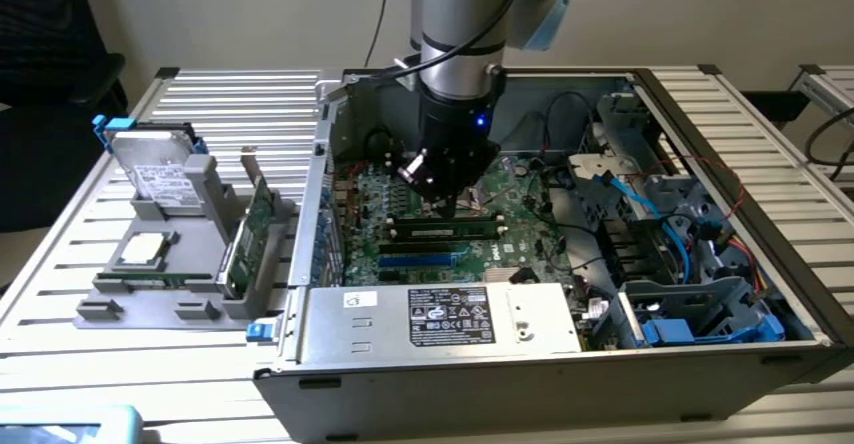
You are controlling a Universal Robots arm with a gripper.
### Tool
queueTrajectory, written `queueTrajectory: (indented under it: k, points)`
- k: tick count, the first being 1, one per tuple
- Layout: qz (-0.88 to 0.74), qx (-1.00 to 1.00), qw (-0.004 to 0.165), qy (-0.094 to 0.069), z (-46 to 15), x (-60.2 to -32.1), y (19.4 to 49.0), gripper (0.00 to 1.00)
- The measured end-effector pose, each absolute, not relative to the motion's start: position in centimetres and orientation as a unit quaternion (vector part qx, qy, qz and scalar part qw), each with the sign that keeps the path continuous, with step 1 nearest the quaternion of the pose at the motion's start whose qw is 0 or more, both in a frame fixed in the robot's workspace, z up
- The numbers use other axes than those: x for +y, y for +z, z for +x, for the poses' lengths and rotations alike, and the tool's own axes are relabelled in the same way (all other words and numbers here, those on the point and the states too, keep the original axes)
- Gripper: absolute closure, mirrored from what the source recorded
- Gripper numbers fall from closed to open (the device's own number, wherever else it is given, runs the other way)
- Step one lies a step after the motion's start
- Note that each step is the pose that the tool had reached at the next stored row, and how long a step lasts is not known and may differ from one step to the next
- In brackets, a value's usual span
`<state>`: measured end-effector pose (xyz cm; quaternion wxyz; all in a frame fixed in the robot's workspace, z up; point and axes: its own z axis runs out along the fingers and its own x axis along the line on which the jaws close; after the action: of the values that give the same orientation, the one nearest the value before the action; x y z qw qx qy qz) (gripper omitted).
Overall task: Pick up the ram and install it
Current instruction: 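Press down the ram until it locks into place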
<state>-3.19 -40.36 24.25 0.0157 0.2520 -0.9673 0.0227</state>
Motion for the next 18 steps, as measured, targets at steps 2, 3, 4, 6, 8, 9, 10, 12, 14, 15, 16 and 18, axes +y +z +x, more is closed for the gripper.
queueTrajectory:
  k: [2, 3, 4, 6, 8, 9, 10, 12, 14, 15, 16, 18]
  points:
    - [0.238, -0.971, 0.016, 0.022, -3.19, -40.36, 24.21, 0.89]
    - [0.23, -0.973, 0.016, 0.022, -3.19, -40.36, 24.2, 0.89]
    - [0.223, -0.974, 0.016, 0.022, -3.19, -40.36, 24.18, 0.89]
    - [0.209, -0.978, 0.016, 0.022, -3.18, -40.35, 24.15, 0.89]
    - [0.194, -0.981, 0.016, 0.022, -3.19, -40.35, 24.12, 0.89]
    - [0.187, -0.982, 0.016, 0.022, -3.19, -40.35, 24.1, 0.89]
    - [0.18, -0.983, 0.016, 0.022, -3.19, -40.35, 24.09, 0.89]
    - [0.166, -0.986, 0.016, 0.022, -3.19, -40.35, 24.06, 0.89]
    - [0.152, -0.988, 0.016, 0.021, -3.19, -40.36, 24.03, 0.89]
    - [0.145, -0.989, 0.016, 0.021, -3.19, -40.35, 24.01, 0.89]
    - [0.138, -0.99, 0.016, 0.021, -3.18, -40.36, 23.99, 0.89]
    - [0.124, -0.992, 0.015, 0.021, -3.18, -40.35, 23.96, 0.89]
